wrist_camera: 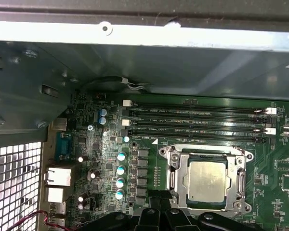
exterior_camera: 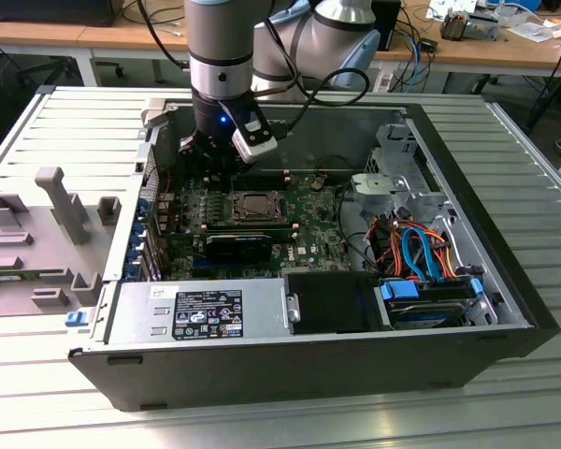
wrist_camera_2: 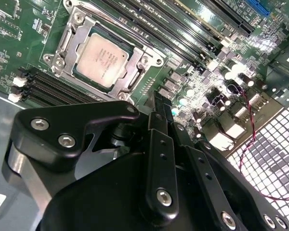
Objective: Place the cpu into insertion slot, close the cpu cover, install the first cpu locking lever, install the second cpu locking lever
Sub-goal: 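Install the first cpu locking lever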
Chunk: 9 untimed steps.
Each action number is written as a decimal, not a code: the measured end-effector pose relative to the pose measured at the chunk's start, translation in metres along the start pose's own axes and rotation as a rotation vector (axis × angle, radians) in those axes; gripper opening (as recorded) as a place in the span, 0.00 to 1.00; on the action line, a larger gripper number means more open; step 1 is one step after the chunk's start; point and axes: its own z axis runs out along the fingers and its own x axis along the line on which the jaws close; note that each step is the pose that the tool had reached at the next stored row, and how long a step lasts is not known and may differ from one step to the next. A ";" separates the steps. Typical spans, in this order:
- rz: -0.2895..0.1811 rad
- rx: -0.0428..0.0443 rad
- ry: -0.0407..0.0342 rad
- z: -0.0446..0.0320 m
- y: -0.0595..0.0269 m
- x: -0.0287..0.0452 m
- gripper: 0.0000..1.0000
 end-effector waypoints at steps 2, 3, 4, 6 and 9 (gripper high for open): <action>0.000 0.0000 -0.0001 0.0000 0.0001 0.0013 0.11; 0.000 0.0000 -0.0001 0.0001 0.0001 0.0019 0.11; 0.000 0.0000 -0.0001 0.0001 0.0001 0.0028 0.11; 0.000 0.0000 -0.0001 0.0001 0.0002 0.0039 0.11; 0.000 0.0000 -0.0001 0.0002 0.0003 0.0064 0.11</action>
